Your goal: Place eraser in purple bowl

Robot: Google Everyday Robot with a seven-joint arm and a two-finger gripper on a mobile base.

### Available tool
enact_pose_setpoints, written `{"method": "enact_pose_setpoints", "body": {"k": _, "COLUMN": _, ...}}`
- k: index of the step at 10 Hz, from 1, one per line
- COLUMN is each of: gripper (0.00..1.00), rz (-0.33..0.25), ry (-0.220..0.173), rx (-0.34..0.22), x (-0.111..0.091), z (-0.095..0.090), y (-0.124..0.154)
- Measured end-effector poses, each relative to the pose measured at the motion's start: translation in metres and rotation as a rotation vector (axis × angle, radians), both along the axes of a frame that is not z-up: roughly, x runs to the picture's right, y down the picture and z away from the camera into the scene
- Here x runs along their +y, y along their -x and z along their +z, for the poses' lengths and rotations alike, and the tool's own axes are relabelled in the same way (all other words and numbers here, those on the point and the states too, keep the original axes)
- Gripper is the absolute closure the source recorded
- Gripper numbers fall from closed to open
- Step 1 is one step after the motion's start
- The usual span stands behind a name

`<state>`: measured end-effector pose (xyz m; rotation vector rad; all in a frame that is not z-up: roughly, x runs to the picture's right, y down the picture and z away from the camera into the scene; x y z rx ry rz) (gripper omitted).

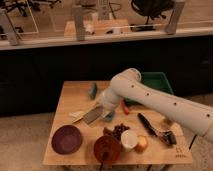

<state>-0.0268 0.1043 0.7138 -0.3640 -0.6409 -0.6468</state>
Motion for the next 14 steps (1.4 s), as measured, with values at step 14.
{"method": "enact_pose_setpoints", "body": {"k": 14, "gripper": 0.86, "rz": -0.488, "ry": -0.117, "rx": -0.130, "x": 0.068, "z": -0.018, "y": 0.136}}
